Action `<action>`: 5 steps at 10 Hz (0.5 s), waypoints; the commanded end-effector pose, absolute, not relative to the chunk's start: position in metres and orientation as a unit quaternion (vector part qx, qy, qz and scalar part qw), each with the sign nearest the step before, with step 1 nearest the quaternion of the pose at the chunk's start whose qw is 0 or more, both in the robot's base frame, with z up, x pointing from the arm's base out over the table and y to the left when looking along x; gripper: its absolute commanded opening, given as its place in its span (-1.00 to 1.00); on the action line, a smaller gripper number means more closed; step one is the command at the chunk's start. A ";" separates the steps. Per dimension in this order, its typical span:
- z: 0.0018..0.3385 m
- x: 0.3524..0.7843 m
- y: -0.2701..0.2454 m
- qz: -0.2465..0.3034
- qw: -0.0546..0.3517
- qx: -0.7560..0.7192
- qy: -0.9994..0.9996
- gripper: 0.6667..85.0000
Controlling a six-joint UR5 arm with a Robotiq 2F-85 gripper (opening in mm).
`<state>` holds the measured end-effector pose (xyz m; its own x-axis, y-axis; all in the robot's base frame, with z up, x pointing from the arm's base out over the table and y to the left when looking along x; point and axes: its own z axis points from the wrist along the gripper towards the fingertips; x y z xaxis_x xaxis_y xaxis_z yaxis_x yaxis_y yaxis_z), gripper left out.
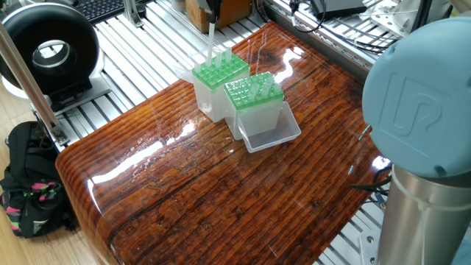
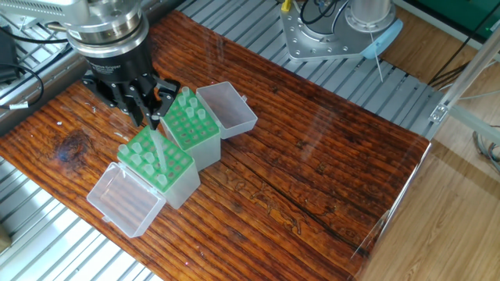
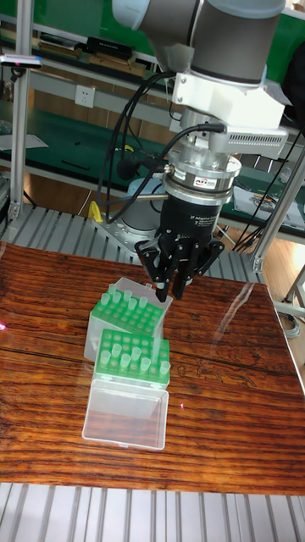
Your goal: Transfer all large pipette tips from one holder to another
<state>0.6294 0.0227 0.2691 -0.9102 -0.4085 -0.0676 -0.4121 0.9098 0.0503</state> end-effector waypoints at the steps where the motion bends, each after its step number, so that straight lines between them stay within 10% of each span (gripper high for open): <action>1: 0.269 0.631 0.026 0.039 0.030 -0.215 0.975 -0.29; 5: 0.270 0.623 0.015 0.022 0.017 -0.214 0.976 -0.30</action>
<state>0.6275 0.0193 0.2679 -0.9071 -0.4172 -0.0565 -0.4197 0.9067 0.0423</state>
